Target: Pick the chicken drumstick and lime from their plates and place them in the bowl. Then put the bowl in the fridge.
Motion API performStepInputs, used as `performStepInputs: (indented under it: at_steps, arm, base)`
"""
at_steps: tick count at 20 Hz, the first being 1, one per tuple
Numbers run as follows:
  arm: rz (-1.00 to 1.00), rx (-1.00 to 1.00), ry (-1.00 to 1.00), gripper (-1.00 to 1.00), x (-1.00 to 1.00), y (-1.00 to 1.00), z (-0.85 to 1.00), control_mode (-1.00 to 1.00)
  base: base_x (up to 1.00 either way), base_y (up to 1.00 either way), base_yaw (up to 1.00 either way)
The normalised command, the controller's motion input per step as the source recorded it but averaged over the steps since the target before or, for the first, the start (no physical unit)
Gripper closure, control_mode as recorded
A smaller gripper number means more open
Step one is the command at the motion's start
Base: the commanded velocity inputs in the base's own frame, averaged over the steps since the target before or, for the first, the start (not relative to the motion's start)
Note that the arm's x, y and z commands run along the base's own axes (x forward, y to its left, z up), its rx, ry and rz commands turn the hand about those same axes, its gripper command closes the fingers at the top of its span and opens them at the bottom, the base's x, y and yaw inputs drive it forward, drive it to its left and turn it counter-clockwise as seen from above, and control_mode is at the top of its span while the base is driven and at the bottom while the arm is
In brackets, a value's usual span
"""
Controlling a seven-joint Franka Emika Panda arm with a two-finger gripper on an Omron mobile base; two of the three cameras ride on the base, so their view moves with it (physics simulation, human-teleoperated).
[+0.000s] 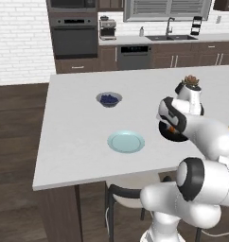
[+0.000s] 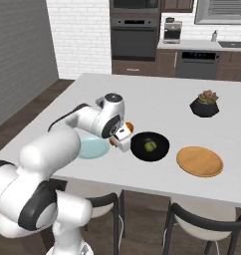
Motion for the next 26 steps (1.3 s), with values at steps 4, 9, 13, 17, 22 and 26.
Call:
performStepInputs:
  at_steps: [4, 9, 13, 17, 22, 26]
  arm:
    - [0.00, 0.00, 0.05, 1.00, 0.54, -0.69, -0.03, -1.00]
    - [0.00, 0.00, 0.01, 1.00, 0.53, -0.57, -0.14, -1.00]
    - [0.00, 0.00, 0.04, 1.00, 0.55, -0.45, -0.28, -1.00]
    - [0.00, 0.00, 0.07, 1.00, 0.42, -0.46, -0.40, -1.00]
    - [0.00, 0.00, 0.06, 1.00, 0.42, -0.41, -0.38, -1.00]
    - [0.00, 0.00, 0.01, 1.00, 0.09, -0.17, -0.29, -1.00]
  base:
    - [0.00, 0.00, 0.00]
    - [0.00, 0.00, 0.00]
    - [0.00, 0.00, 0.00]
    - [0.00, 0.00, 0.00]
    - [0.00, 0.00, 0.00]
    - [0.00, 0.00, 0.00]
